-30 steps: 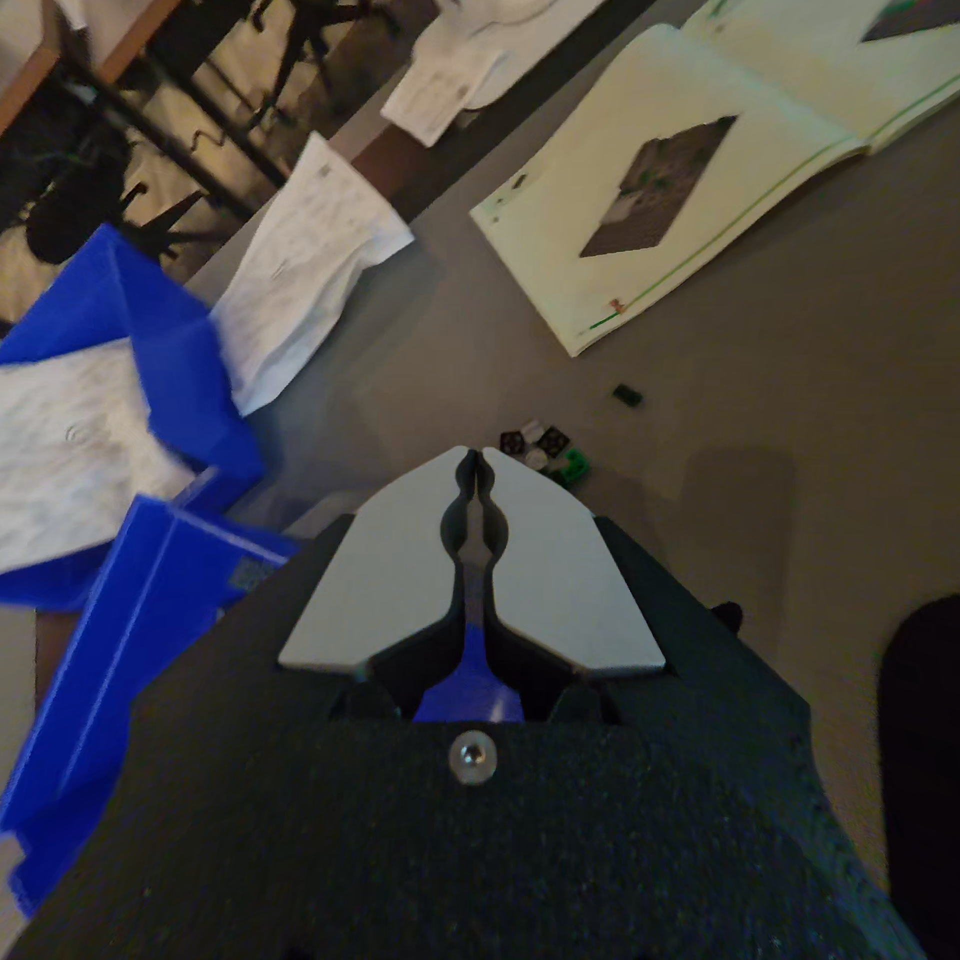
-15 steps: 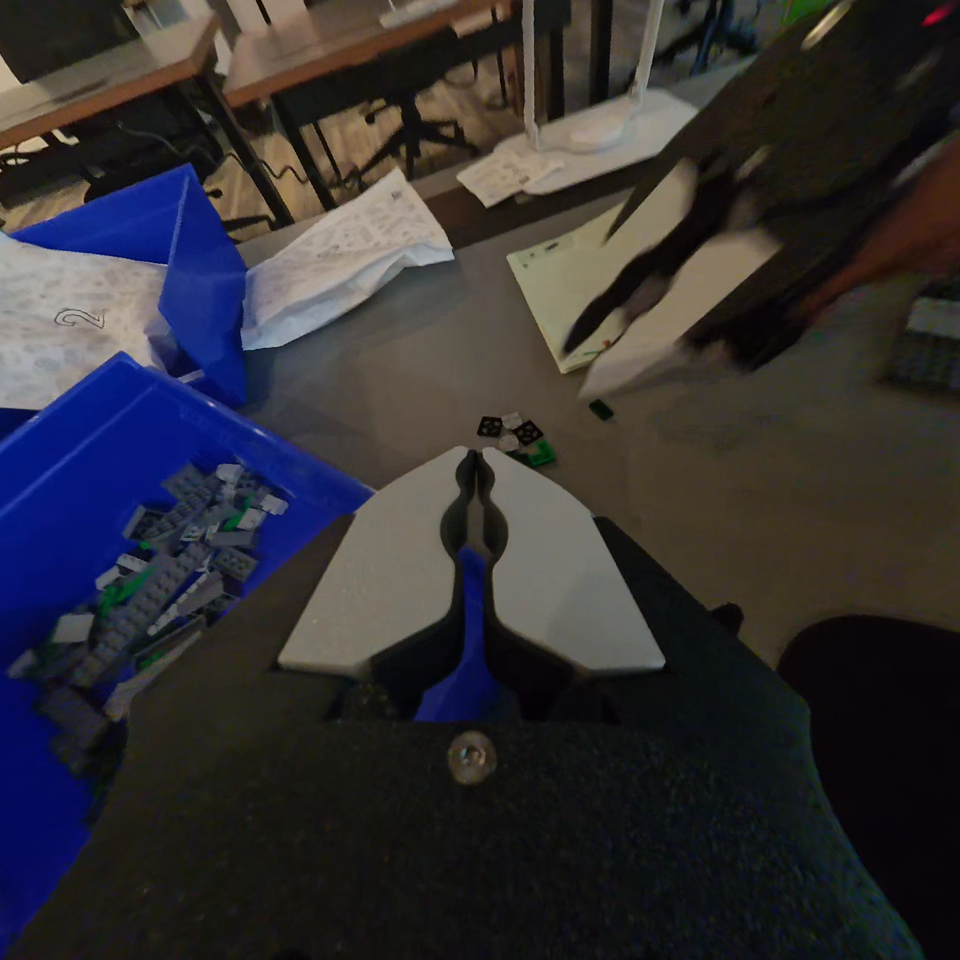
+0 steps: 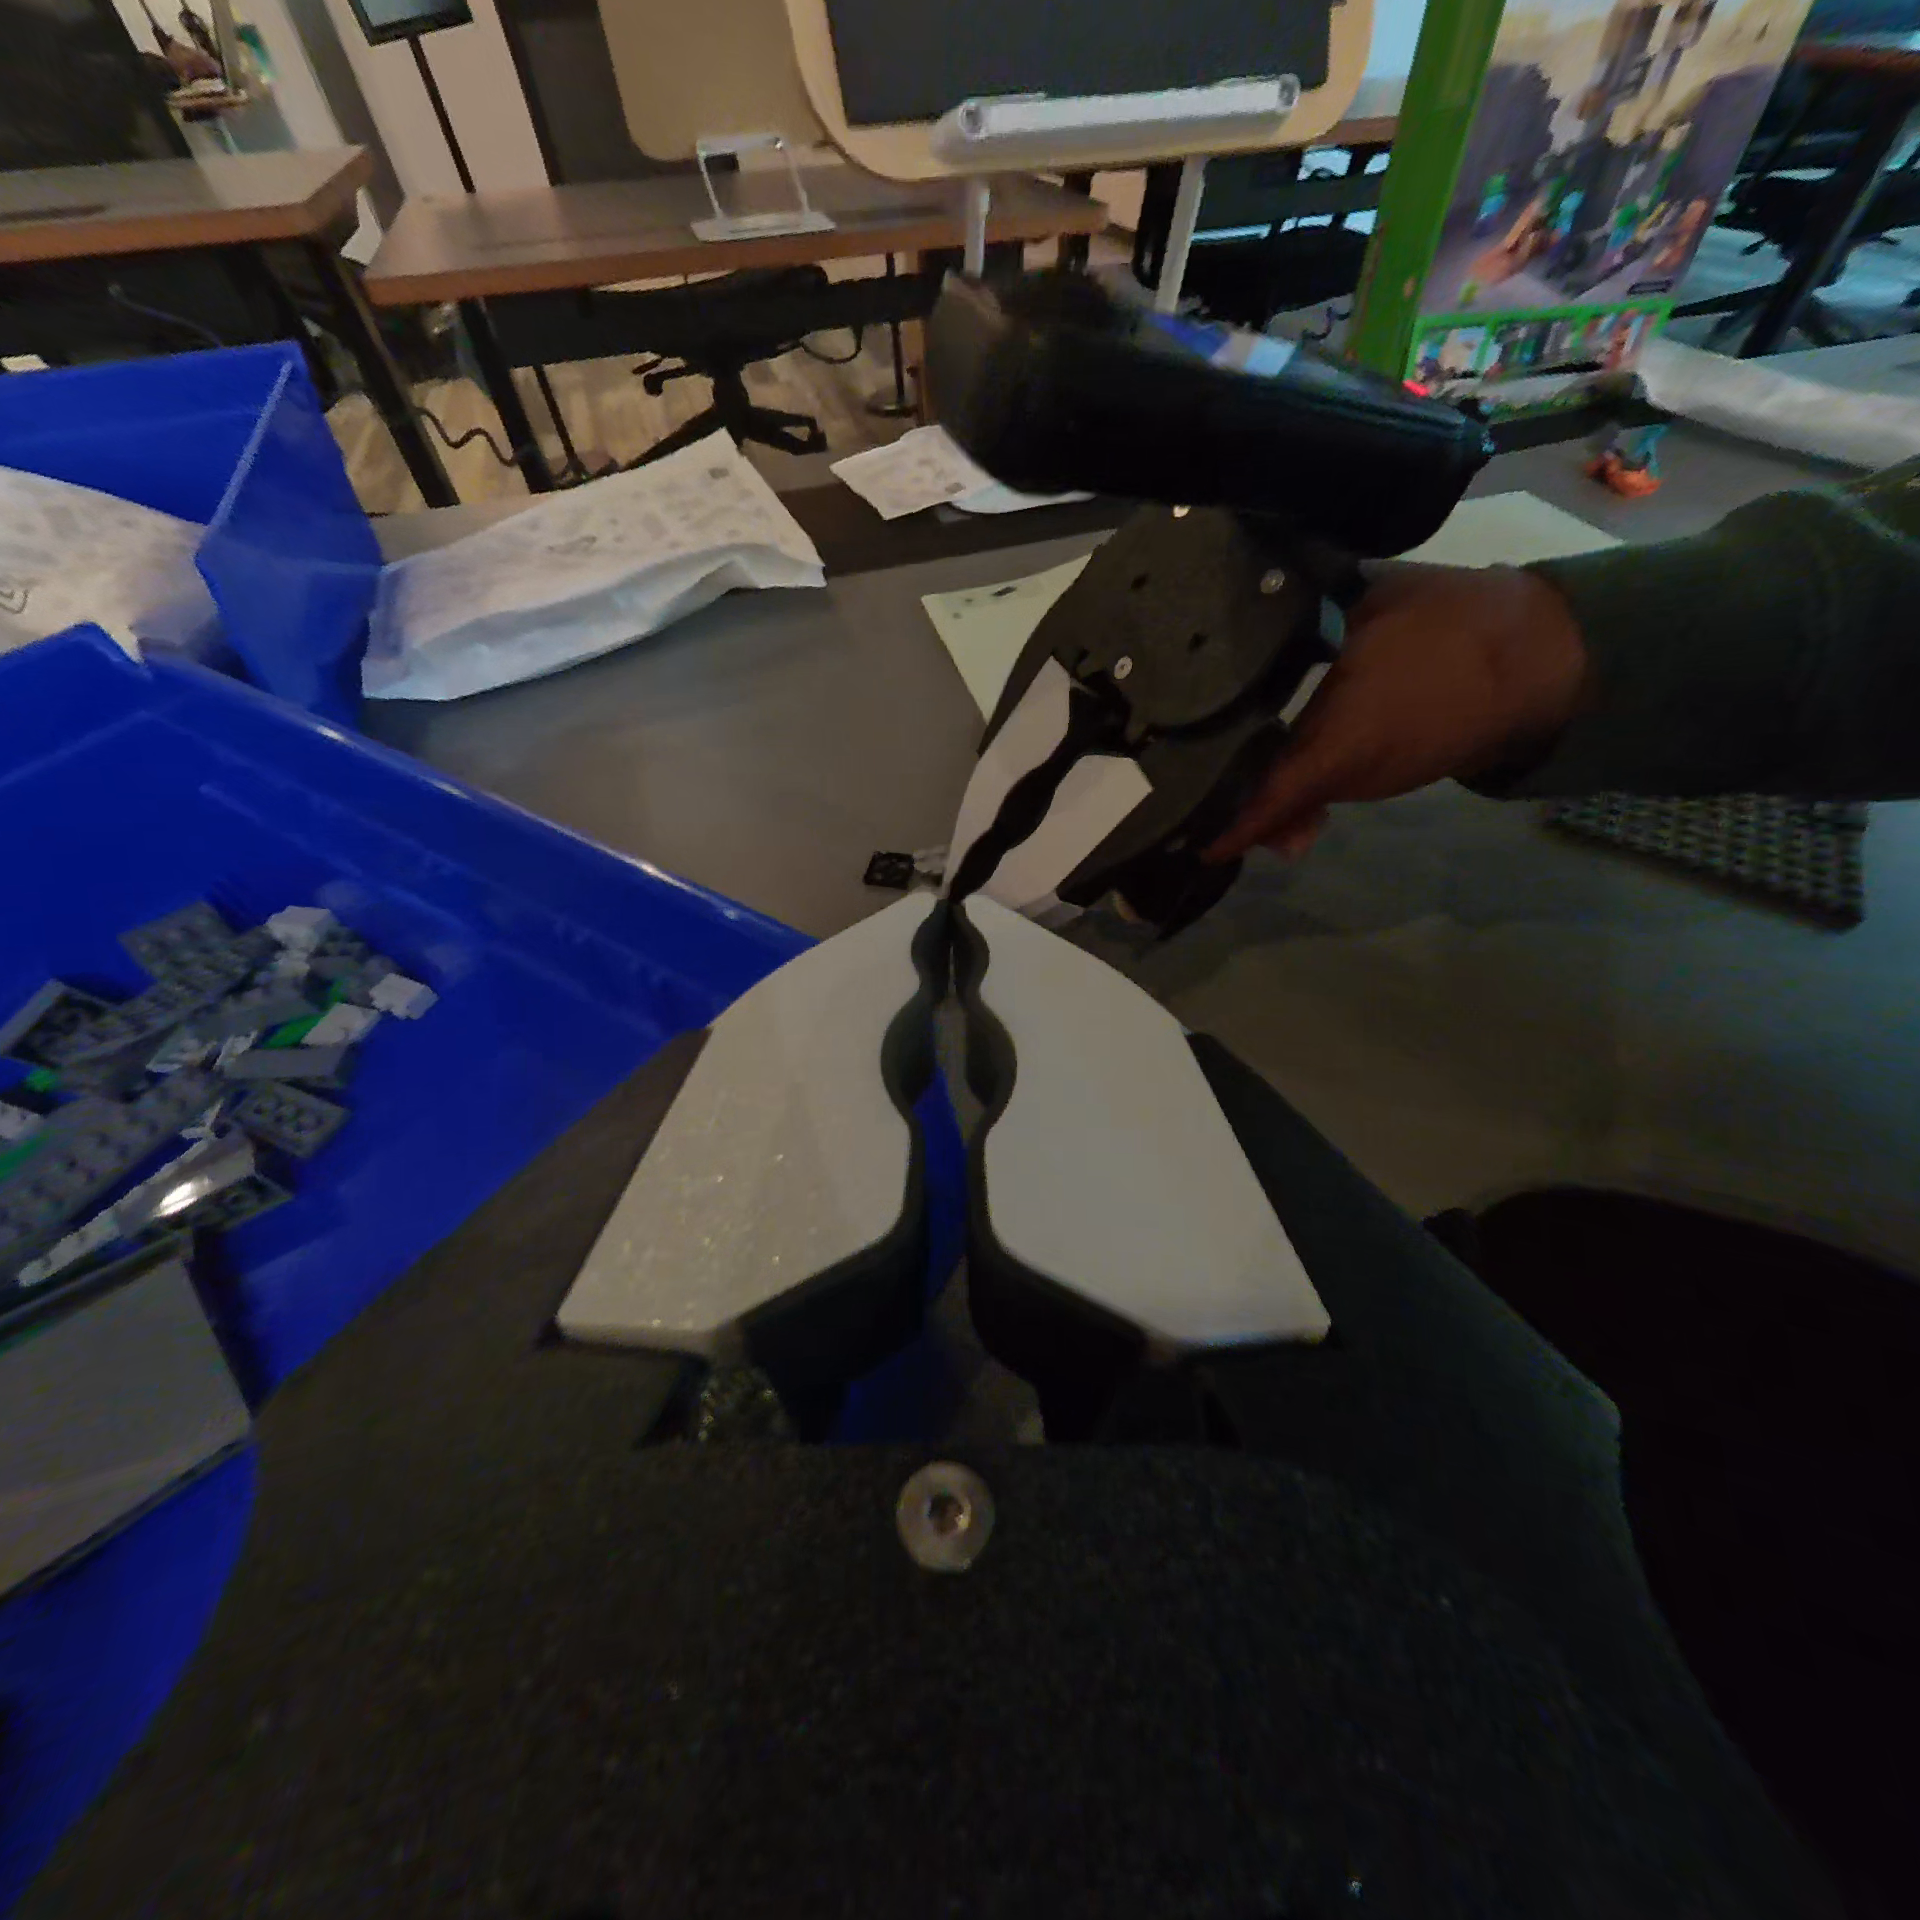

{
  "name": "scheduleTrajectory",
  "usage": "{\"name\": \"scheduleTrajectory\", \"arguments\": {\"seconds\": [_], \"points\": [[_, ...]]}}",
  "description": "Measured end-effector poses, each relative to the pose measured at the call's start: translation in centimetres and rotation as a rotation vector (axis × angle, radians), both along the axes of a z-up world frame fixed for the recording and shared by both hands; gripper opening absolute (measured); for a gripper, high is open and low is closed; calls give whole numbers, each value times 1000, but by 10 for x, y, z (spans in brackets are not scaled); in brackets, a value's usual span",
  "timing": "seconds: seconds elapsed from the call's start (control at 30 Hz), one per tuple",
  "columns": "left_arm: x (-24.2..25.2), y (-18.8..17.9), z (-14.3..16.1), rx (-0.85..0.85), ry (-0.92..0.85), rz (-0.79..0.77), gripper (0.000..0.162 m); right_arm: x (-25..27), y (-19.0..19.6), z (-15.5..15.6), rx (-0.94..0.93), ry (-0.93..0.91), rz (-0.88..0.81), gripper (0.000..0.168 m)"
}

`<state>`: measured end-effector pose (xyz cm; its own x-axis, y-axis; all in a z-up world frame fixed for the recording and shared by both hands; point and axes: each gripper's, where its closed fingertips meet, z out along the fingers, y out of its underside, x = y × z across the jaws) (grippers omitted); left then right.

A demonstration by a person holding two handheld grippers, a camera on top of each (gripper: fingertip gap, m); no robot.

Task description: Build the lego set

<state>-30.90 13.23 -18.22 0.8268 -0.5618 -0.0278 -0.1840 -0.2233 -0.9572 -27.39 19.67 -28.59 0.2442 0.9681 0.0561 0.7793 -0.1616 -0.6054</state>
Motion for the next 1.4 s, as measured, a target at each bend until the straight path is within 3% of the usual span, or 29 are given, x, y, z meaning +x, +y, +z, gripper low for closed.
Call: {"name": "scheduleTrajectory", "arguments": {"seconds": [0.33,0.6,0.83,1.4], "points": [[26,-8,-1,14,-43,-66,0,39,-8,5,39,-44,6,6],[41,-8,-16,-20,-30,-74,0,20,5,43,52,156,83,16],[47,-9,-32,-67,-10,-64,0,-1,-5,15,44,57,350,18],[48,-9,-40,-78,-22,-92,0,-7,-1,-1,11,-40,438,9]]}}
